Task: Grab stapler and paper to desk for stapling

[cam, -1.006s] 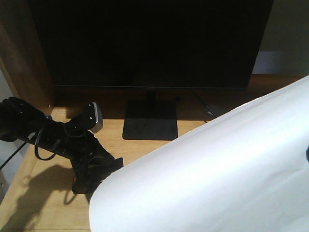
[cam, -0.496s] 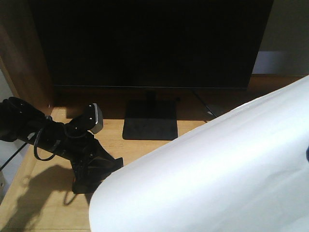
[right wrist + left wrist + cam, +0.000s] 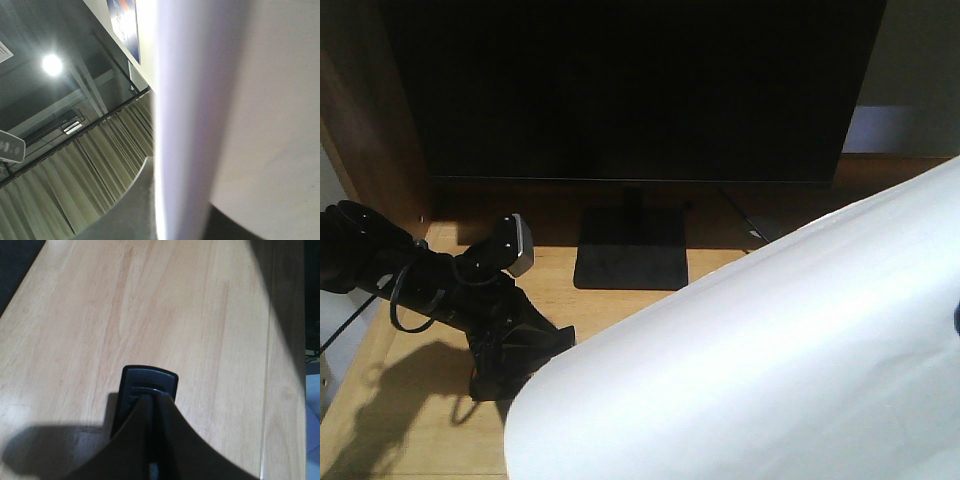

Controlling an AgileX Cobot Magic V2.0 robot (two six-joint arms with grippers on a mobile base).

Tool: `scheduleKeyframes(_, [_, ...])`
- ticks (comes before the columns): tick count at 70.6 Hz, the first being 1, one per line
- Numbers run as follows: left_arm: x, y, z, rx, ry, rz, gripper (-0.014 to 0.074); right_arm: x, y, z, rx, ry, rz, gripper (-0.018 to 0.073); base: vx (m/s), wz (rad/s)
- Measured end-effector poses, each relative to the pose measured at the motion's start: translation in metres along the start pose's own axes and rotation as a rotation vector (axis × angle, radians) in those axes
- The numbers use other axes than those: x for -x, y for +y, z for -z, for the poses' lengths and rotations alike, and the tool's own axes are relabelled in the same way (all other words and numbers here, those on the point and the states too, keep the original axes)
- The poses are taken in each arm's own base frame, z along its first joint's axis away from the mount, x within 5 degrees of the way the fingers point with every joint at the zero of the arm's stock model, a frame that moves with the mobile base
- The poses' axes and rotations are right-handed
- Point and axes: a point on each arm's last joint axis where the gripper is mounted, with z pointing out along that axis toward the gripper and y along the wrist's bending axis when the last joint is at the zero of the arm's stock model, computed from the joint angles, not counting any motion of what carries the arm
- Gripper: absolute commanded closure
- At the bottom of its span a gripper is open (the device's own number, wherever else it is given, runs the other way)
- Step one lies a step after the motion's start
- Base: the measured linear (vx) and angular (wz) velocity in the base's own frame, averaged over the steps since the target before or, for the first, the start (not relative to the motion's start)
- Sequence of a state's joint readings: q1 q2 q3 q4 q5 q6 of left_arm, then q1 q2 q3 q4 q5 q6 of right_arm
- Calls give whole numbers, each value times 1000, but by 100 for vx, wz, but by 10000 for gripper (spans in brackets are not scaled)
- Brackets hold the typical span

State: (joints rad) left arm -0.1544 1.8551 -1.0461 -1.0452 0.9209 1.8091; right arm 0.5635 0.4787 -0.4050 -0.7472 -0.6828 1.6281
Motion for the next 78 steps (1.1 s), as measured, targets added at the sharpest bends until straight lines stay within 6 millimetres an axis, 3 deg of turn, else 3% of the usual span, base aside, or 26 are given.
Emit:
scheduleKeyframes(50, [0,0,0,0,0,0,603,0,-3,0,-34,-3,-1,564,0,0])
scheduleKeyframes(78, [0,0,0,0,0,0,603,3,-41,-19,-201,-62,-20,562,0,0])
